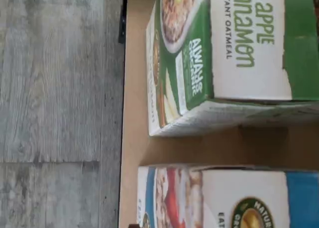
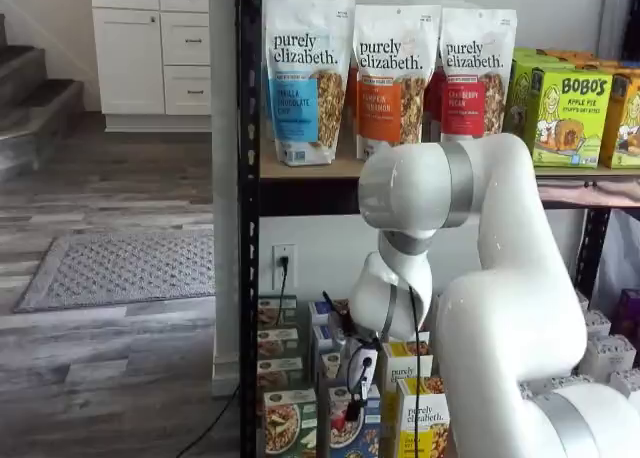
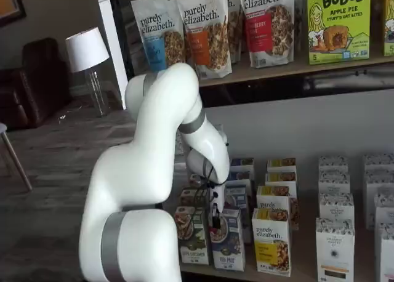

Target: Pick up the blue and white box that is on the bottom shelf, the second box from the left

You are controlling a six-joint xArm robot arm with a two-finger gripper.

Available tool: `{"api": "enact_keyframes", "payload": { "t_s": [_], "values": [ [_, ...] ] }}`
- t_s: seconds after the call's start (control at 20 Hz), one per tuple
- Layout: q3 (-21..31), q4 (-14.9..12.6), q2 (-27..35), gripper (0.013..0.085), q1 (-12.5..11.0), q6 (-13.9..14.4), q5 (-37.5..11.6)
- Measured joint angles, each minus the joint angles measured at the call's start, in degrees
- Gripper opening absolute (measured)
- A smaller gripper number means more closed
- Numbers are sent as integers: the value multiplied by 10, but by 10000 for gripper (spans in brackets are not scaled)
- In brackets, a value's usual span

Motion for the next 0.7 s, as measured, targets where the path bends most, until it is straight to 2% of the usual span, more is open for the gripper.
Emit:
{"api": "enact_keyframes", "payload": {
  "t_s": [0.15, 0.5, 0.7],
  "values": [
    [1, -4, 0, 850, 0, 3, -3],
    [-9, -88, 7, 850, -6, 73, 10],
    [-19, -115, 14, 850, -6, 97, 19]
  ]
}}
